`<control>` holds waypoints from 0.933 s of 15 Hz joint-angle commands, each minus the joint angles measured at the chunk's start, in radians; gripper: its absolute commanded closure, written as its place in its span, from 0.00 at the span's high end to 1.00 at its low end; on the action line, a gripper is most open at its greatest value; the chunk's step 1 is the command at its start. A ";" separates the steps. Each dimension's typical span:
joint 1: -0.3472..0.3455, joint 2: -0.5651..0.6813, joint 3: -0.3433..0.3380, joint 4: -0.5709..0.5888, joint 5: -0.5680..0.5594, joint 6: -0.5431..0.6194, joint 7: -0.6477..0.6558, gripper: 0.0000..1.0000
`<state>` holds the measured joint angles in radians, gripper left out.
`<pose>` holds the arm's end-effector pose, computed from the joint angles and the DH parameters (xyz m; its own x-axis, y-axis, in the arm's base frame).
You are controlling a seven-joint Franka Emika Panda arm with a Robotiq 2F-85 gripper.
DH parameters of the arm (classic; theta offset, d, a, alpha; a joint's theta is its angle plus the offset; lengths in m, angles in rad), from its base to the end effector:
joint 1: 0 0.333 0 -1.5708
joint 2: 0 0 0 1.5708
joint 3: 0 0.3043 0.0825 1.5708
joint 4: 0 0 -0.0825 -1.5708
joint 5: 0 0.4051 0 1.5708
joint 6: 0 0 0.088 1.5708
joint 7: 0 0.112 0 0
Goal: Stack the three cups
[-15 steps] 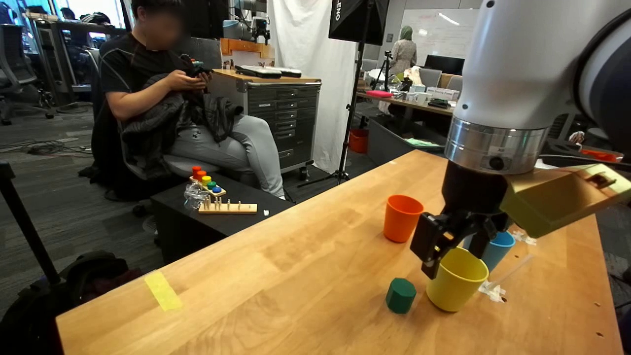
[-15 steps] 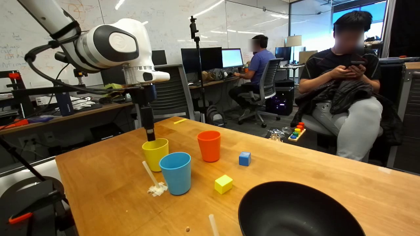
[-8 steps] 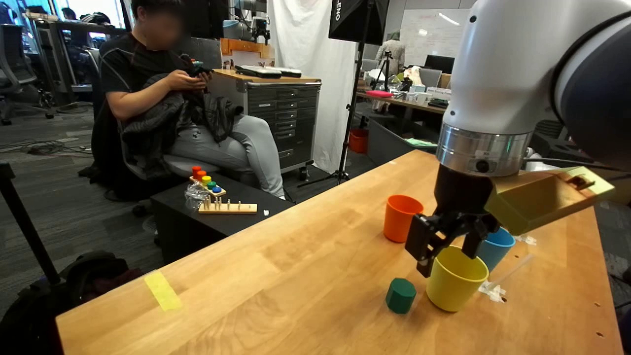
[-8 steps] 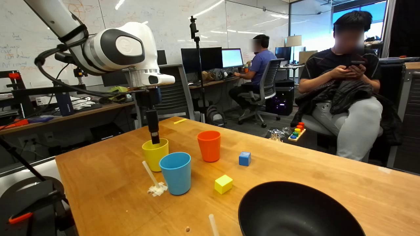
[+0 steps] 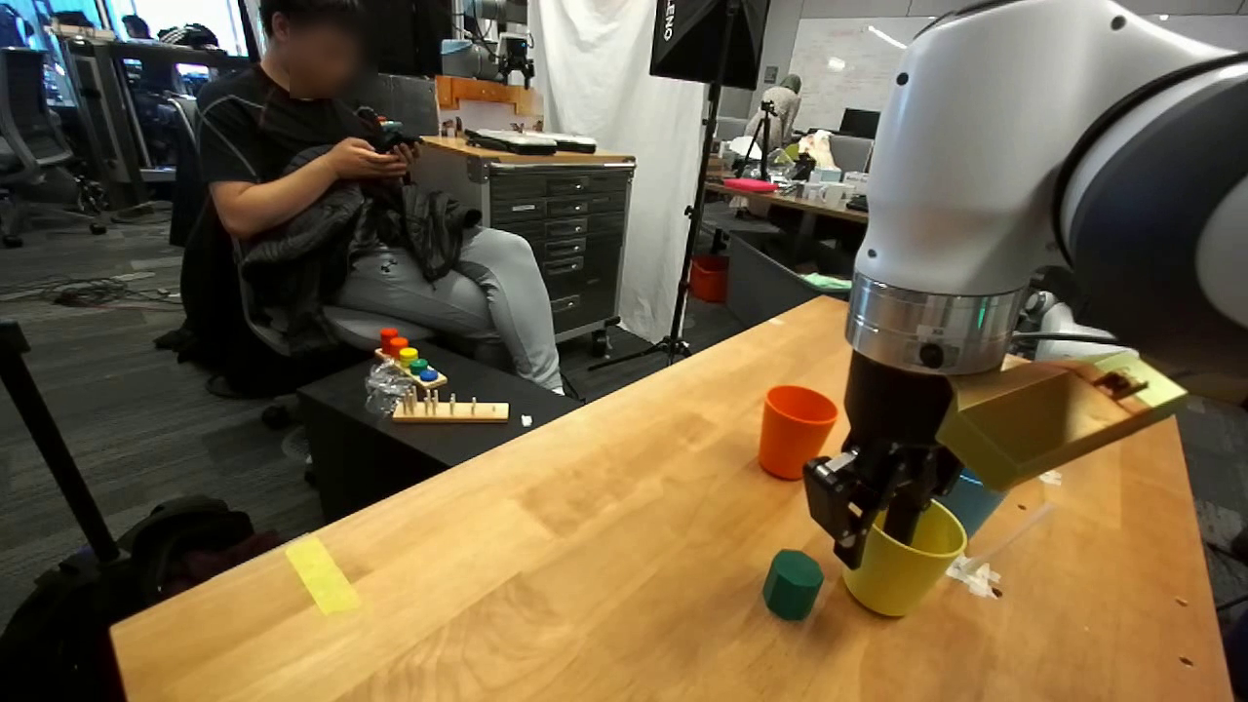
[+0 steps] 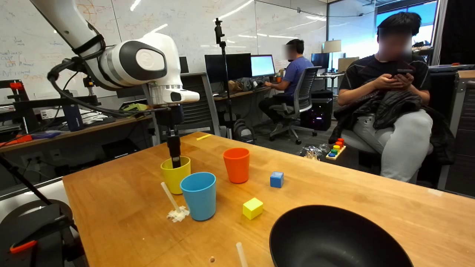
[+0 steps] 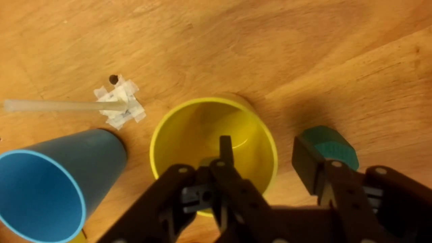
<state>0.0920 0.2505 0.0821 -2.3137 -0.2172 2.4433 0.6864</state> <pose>0.5117 0.0906 0.1916 0.9416 -0.3347 -0.0356 -0.3256 -0.9326 0.1557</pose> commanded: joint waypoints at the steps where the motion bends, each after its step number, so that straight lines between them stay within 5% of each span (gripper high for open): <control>1: 0.033 0.011 -0.027 0.029 0.024 -0.016 -0.021 0.20; 3: 0.035 0.009 -0.027 0.028 0.032 -0.016 -0.025 0.05; 5: 0.036 0.003 -0.026 0.024 0.035 -0.016 -0.030 0.00; 14: 0.038 -0.059 -0.030 0.032 0.039 -0.106 -0.023 0.03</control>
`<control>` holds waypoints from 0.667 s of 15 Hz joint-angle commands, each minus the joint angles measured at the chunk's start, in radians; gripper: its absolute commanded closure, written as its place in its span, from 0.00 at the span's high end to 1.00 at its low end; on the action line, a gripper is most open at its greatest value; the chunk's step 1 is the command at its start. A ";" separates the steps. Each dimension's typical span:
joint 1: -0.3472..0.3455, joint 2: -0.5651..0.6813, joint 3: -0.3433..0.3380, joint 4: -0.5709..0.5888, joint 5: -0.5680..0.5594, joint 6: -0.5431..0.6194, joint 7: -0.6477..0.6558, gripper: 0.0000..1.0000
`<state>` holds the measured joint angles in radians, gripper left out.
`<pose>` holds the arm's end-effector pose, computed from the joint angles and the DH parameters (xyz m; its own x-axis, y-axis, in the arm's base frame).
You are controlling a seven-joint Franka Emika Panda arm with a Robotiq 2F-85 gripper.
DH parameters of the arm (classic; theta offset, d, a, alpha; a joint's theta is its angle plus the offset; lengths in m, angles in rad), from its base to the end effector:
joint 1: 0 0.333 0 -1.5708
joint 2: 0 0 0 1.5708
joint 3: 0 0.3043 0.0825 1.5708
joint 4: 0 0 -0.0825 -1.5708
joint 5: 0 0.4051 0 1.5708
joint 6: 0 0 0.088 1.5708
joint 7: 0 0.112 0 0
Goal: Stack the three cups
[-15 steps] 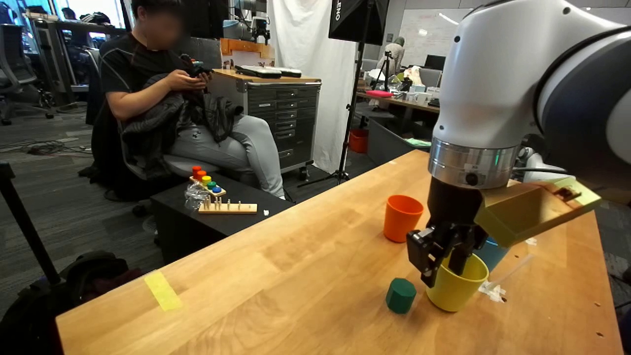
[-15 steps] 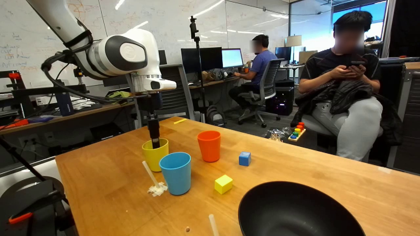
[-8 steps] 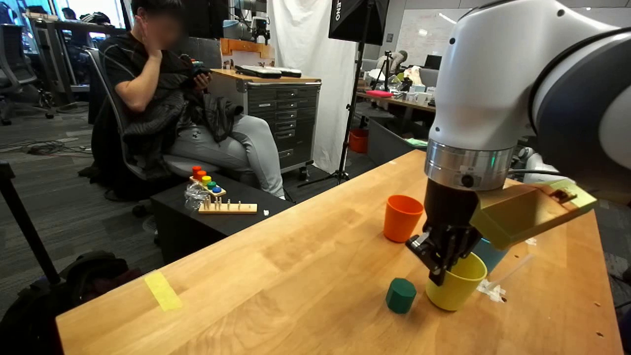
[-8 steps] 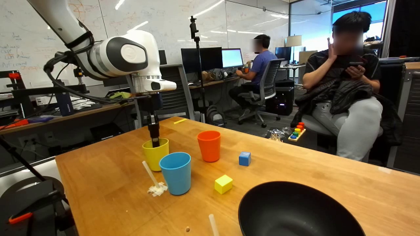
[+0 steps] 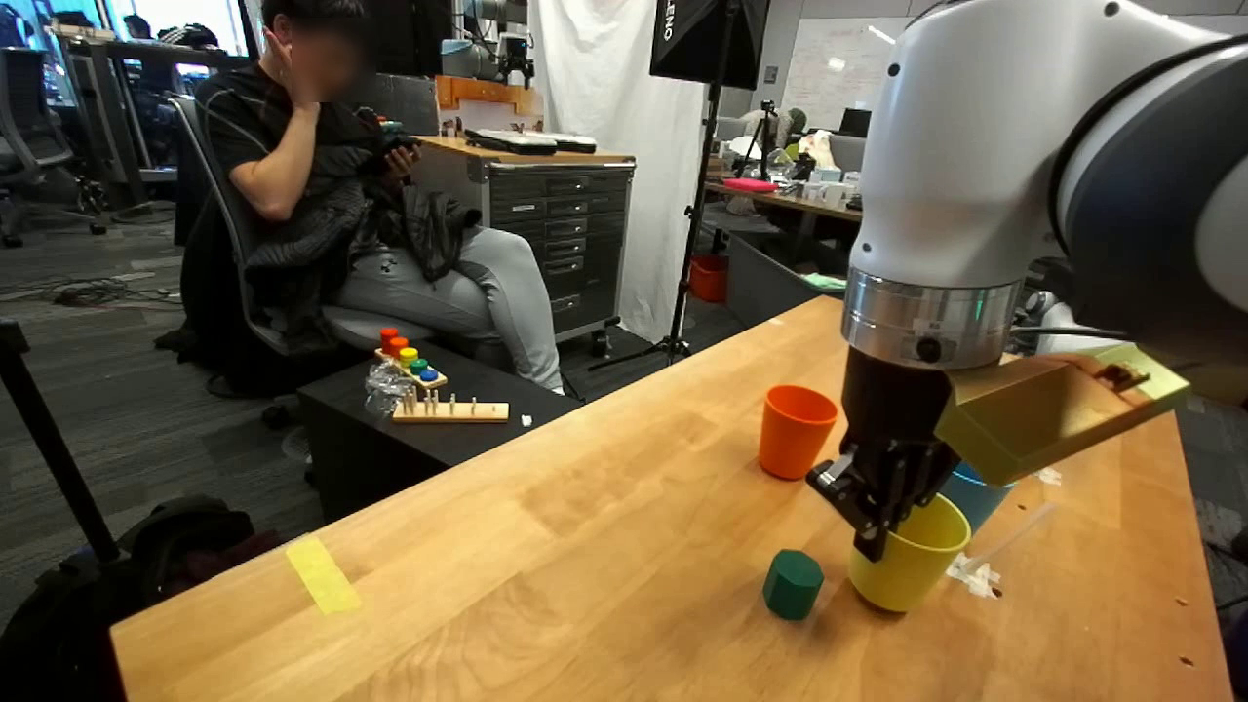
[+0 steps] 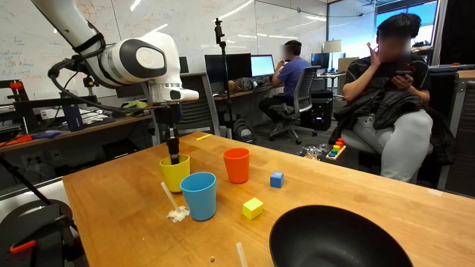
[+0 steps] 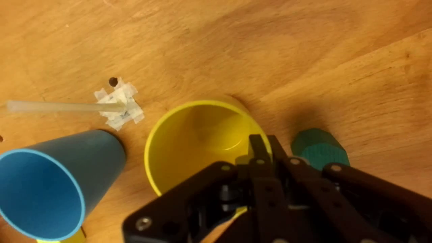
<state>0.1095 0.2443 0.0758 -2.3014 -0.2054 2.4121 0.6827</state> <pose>0.5130 0.0956 0.1971 0.9418 -0.3330 -0.0465 -0.3218 -0.9328 0.1624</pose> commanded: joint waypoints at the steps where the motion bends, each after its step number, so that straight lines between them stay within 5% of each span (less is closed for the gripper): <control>1: 0.017 -0.062 -0.024 0.029 0.030 -0.097 -0.021 0.03; 10: -0.024 -0.202 -0.062 0.033 0.001 -0.185 0.030 0.02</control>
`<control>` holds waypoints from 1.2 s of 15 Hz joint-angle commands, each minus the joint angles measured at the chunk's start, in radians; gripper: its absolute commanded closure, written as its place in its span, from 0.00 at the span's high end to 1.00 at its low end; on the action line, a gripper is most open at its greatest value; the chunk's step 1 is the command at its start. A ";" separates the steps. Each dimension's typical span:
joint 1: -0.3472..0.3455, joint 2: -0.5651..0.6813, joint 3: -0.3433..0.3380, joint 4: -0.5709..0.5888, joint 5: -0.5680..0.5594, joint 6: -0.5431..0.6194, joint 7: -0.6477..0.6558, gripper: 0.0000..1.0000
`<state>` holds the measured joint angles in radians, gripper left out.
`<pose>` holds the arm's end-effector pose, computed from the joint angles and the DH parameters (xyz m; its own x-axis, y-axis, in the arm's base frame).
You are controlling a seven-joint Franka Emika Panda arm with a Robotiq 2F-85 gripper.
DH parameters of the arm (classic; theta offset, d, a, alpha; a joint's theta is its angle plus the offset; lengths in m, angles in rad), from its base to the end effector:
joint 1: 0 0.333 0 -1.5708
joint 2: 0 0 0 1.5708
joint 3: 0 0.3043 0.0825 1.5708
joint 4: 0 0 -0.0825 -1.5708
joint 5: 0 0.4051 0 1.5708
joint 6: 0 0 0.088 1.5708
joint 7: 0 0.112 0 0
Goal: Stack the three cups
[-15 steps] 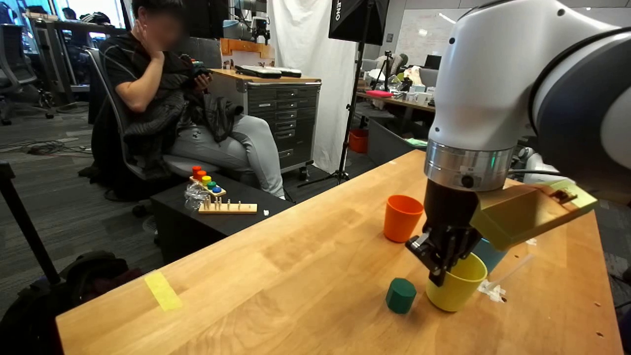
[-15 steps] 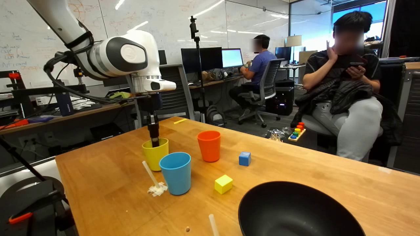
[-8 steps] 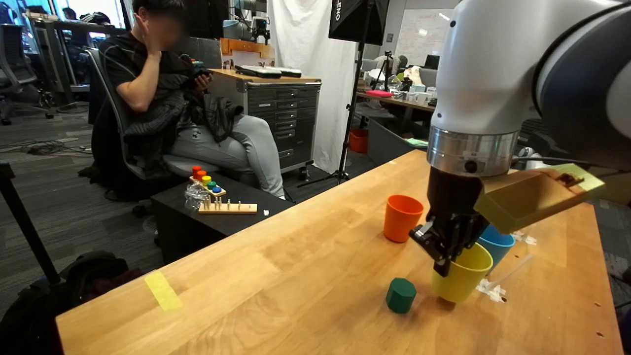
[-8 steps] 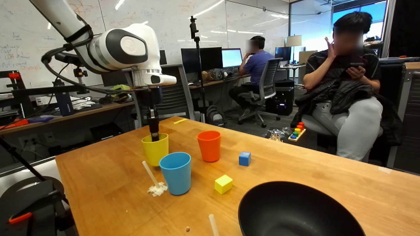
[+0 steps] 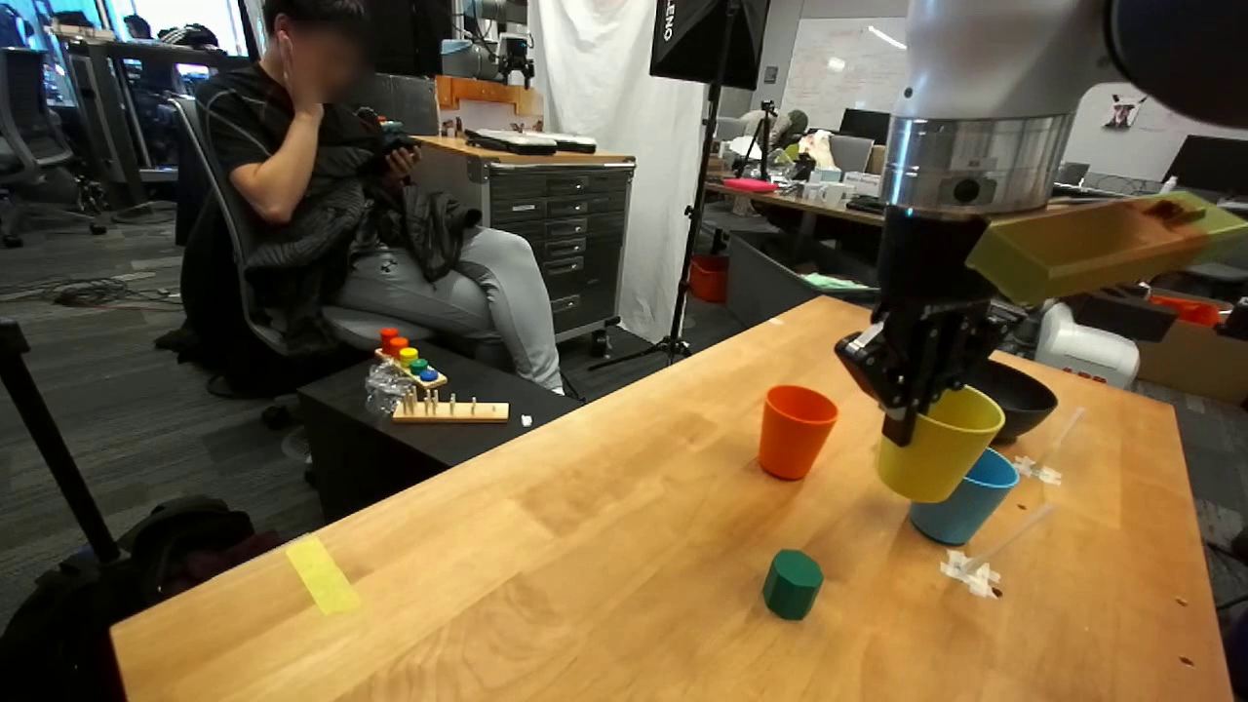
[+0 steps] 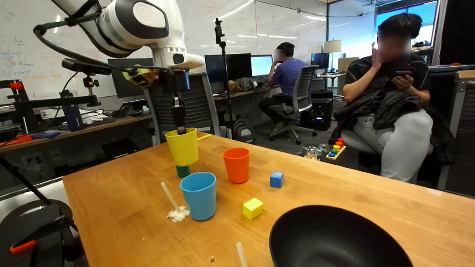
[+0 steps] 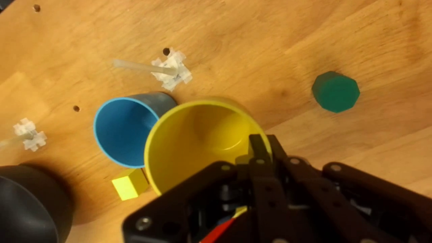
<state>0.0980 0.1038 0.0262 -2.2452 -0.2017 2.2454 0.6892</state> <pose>0.5331 0.0601 0.2815 0.9088 -0.4172 0.0026 -0.4109 -0.8939 0.1793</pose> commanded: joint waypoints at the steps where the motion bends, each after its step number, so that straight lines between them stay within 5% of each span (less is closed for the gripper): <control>1: -0.019 -0.073 -0.016 -0.030 -0.005 -0.014 0.030 0.02; 18: -0.134 -0.102 -0.077 -0.085 0.008 -0.008 0.018 0.01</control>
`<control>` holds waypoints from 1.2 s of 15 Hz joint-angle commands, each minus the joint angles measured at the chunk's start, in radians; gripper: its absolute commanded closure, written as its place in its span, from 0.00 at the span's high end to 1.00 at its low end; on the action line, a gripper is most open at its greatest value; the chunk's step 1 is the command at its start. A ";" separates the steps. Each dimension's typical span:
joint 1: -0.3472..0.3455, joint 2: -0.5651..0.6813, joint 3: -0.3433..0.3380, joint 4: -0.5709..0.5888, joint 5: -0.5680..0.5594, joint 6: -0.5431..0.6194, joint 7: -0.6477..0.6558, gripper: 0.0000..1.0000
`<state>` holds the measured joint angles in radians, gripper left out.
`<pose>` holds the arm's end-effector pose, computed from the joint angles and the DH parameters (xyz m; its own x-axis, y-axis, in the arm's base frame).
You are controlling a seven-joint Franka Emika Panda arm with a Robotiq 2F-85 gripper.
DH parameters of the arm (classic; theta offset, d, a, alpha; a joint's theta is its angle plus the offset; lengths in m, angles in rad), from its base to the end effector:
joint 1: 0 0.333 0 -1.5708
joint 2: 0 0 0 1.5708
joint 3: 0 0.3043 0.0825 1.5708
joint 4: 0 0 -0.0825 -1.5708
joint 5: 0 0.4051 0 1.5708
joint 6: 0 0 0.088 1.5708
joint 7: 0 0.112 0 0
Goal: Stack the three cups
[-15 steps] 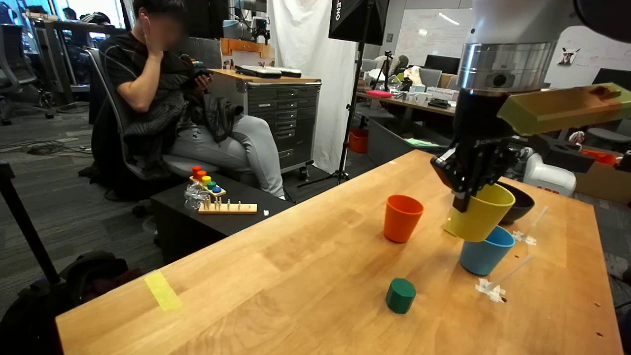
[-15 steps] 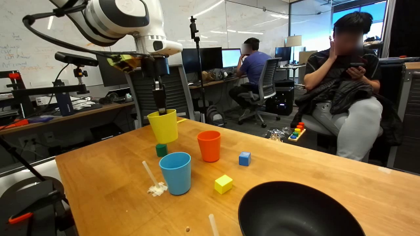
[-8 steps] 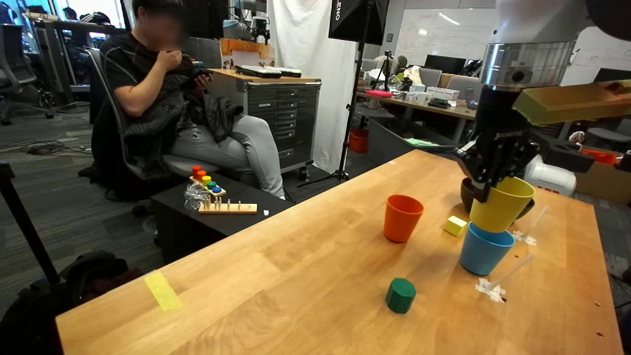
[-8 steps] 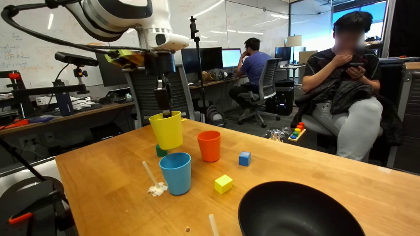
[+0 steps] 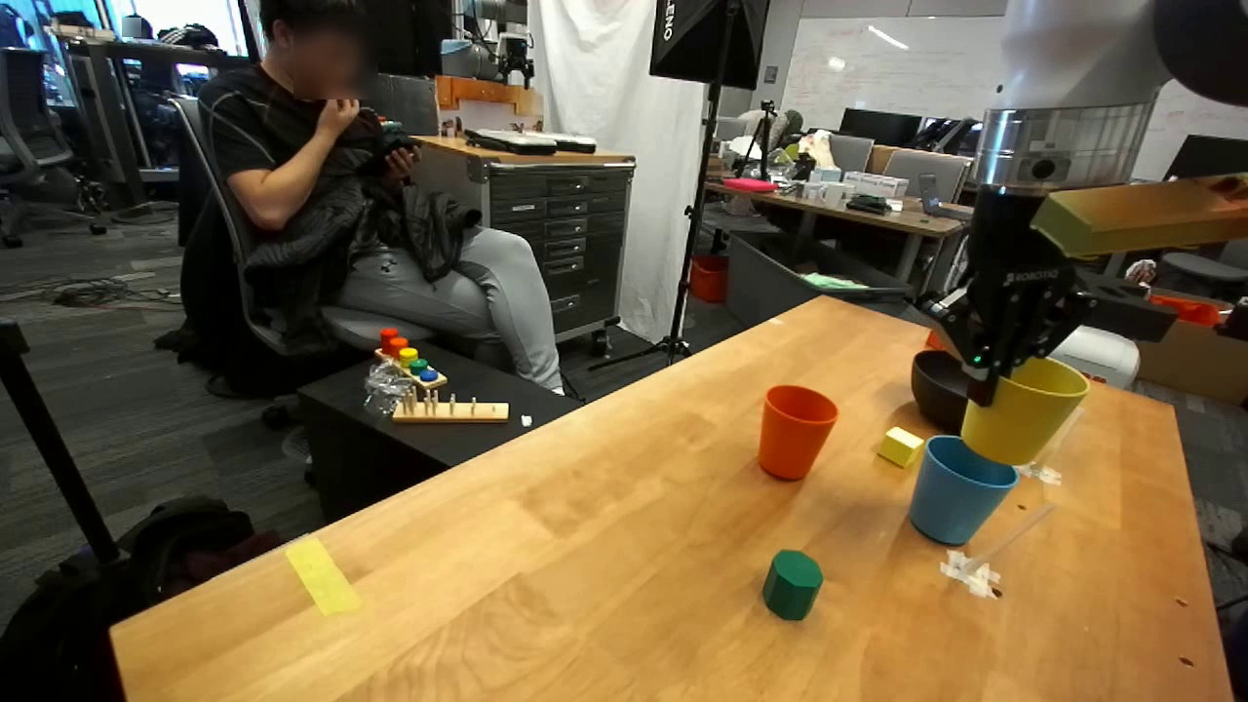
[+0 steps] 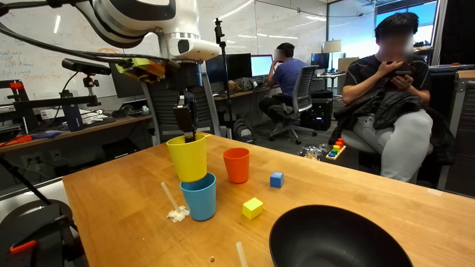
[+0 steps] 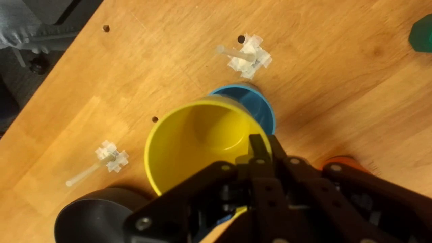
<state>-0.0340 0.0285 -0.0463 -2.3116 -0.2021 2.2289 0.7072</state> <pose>0.5128 -0.0483 0.2918 0.7934 -0.6087 0.0033 -0.5983 -0.7788 0.1886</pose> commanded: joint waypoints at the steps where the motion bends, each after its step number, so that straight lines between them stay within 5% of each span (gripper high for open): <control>1: -0.003 -0.023 -0.003 -0.019 0.006 0.011 0.001 0.01; 18: -0.002 0.065 -0.007 0.000 0.091 0.090 -0.064 0.01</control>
<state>-0.0390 0.0787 -0.0472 -2.3245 -0.1404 2.3061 0.6775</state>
